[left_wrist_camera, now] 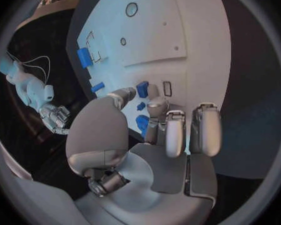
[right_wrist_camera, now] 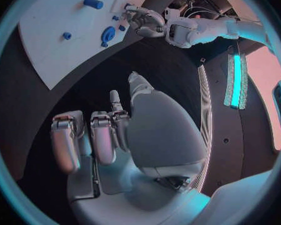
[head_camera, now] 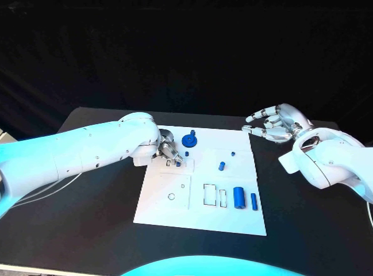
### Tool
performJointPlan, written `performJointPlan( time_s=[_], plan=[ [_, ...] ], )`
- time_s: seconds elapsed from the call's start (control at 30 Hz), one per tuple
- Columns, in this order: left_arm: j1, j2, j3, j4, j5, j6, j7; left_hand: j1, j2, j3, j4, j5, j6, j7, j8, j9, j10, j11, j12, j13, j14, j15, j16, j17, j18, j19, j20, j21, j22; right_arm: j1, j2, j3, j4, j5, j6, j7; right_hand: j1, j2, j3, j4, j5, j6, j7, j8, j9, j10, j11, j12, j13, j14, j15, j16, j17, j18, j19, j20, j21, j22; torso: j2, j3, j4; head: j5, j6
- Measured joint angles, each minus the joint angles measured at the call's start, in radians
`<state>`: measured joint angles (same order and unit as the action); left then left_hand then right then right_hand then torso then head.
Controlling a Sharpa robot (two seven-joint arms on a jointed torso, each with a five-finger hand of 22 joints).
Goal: Assemble the parts on the task board
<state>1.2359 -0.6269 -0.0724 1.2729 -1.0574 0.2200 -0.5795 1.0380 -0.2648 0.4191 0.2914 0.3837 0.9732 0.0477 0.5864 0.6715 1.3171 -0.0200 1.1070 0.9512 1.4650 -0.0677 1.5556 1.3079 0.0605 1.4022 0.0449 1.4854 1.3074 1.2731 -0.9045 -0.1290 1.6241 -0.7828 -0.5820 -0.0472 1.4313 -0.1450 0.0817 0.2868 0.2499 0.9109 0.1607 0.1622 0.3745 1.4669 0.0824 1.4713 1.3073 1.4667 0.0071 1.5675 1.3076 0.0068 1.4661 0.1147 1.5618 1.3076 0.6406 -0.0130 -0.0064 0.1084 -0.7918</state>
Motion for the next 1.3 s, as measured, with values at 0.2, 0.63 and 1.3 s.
performJointPlan(
  time_s=[0.2, 0.63, 1.3],
  plan=[
    [-0.002, -0.005, 0.003, 0.003, 0.001, -0.005, -0.001, -0.004, 0.019, -0.058, 0.001, -0.042, 0.007, 0.000, -0.006, -0.002, 0.000, 0.000, 0.006, 0.007, 0.000, 0.000, 0.000, 0.000, 0.000, 0.000, 0.000, 0.000, 0.000, -0.001, 0.000, 0.000, -0.001, 0.000, 0.000, 0.000, -0.004, -0.004, 0.000, 0.000, 0.000, 0.000, 0.000, 0.000, 0.000, 0.000, 0.000, 0.000, 0.001, 0.000, 0.000, 0.000, 0.000, 0.000, 0.000, 0.000, 0.000, 0.000, 0.000, 0.0001, -0.0007, 0.000, 0.001],
    [0.005, -0.036, 0.039, 0.040, 0.030, -0.027, -0.005, 0.023, 0.087, -0.204, 0.003, -0.140, 0.008, -0.001, -0.026, -0.002, -0.002, 0.000, 0.003, -0.001, 0.000, 0.000, 0.000, 0.000, 0.000, 0.000, 0.000, -0.011, 0.000, -0.002, 0.001, 0.000, -0.008, 0.000, 0.000, 0.000, -0.004, -0.004, 0.000, 0.000, 0.000, 0.000, 0.000, 0.000, 0.000, 0.000, 0.000, 0.000, 0.001, 0.000, 0.000, 0.000, 0.000, 0.000, 0.000, 0.000, 0.000, 0.000, 0.000, 0.0009, -0.0006, -0.003, 0.010],
    [0.109, 0.010, 0.059, -0.122, 0.062, 0.029, -0.001, 0.125, 0.133, -0.197, 0.001, -0.128, -0.091, 0.058, -0.113, -0.044, -0.101, 0.047, -0.070, -0.093, 0.000, 0.029, -0.049, 0.000, 0.000, -0.085, 0.029, -0.061, -0.058, -0.003, 0.001, 0.000, -0.014, 0.001, 0.000, 0.000, -0.004, -0.004, 0.000, 0.000, 0.000, 0.000, 0.000, 0.000, 0.000, 0.000, 0.000, 0.000, 0.001, 0.000, 0.000, 0.000, 0.000, 0.000, 0.000, 0.000, 0.000, 0.001, 0.005, 0.0007, -0.0019, 0.001, 0.020]
  ],
)
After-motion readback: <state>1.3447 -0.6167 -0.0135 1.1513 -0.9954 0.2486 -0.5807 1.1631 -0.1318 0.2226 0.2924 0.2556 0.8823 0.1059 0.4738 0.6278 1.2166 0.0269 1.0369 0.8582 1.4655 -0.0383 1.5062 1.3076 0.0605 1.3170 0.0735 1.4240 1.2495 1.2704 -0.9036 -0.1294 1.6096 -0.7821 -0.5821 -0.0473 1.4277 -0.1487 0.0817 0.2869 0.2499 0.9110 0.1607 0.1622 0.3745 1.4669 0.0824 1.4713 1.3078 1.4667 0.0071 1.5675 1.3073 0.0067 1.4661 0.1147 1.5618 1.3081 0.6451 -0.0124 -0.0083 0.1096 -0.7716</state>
